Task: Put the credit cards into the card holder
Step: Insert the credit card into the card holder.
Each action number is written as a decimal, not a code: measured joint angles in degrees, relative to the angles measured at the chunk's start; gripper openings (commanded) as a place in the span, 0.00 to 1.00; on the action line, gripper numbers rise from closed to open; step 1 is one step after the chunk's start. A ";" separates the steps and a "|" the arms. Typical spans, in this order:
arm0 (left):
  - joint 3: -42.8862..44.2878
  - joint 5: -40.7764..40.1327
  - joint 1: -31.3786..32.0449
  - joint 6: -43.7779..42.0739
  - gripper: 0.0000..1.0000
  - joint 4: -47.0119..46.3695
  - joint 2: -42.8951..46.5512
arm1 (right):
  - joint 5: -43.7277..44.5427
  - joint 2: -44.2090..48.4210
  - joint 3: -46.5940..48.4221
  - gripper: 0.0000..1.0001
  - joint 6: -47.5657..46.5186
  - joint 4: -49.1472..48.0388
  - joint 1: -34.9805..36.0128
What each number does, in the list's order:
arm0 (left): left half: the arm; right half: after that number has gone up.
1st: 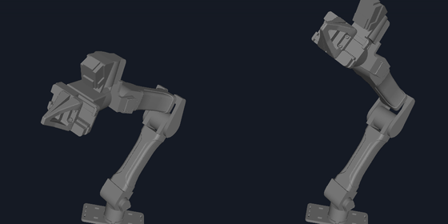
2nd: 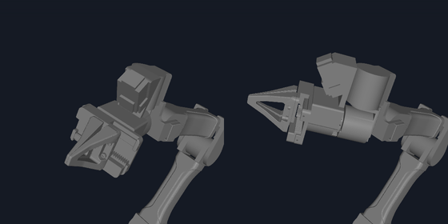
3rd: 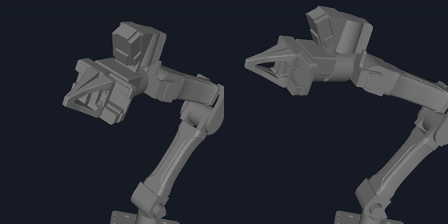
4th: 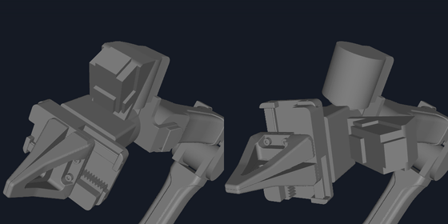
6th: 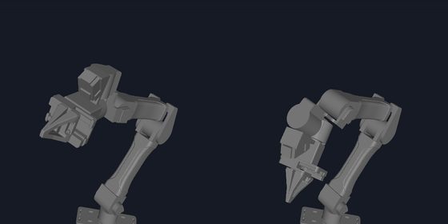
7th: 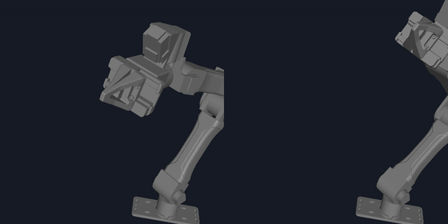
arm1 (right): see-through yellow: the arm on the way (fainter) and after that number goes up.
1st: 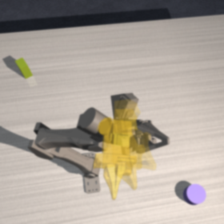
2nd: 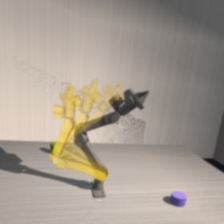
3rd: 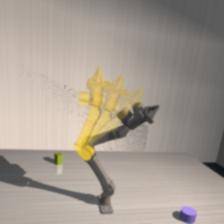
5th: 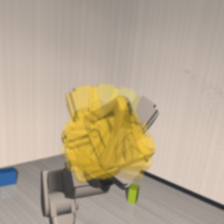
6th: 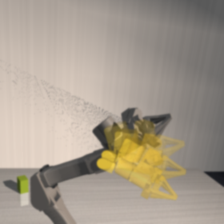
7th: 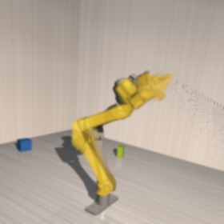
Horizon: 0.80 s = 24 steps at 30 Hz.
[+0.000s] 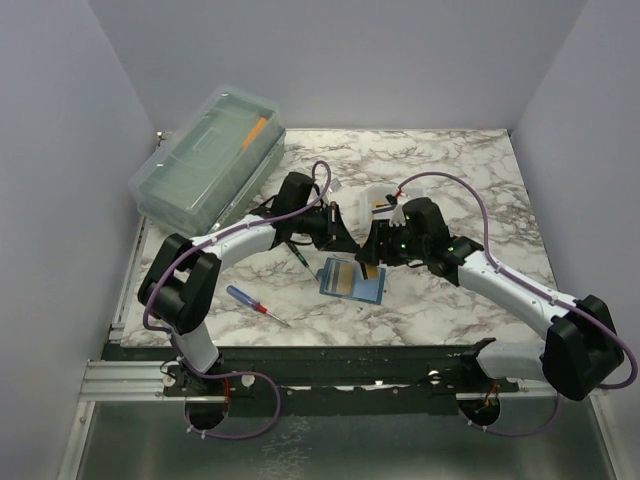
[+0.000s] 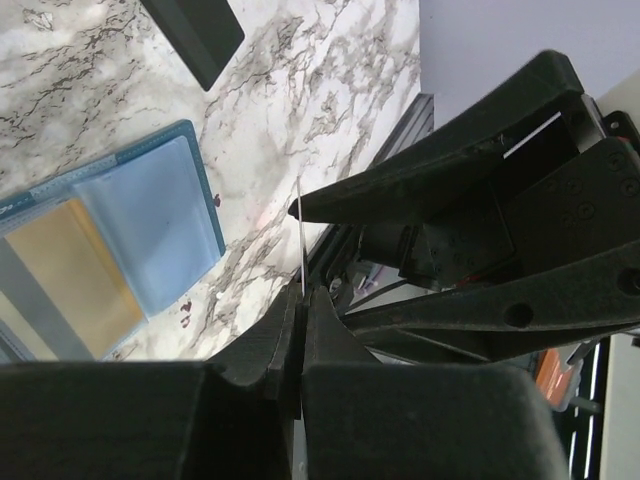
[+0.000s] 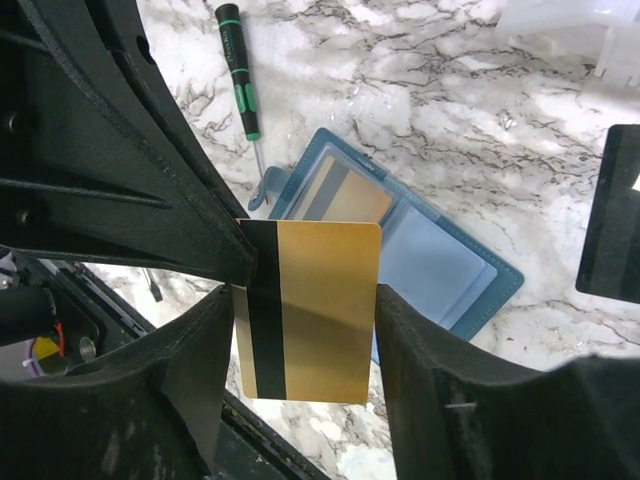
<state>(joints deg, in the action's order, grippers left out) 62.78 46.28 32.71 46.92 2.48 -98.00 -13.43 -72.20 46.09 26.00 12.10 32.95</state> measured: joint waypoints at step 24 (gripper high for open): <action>-4.79 9.62 -1.57 -14.75 0.00 1.77 7.54 | -40.52 0.22 -21.92 0.25 13.90 -30.45 -9.33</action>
<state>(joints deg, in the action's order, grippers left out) 58.00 55.90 31.14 32.16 4.25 -90.45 -53.95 -71.99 24.16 39.90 -18.35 23.62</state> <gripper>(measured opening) 0.018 0.429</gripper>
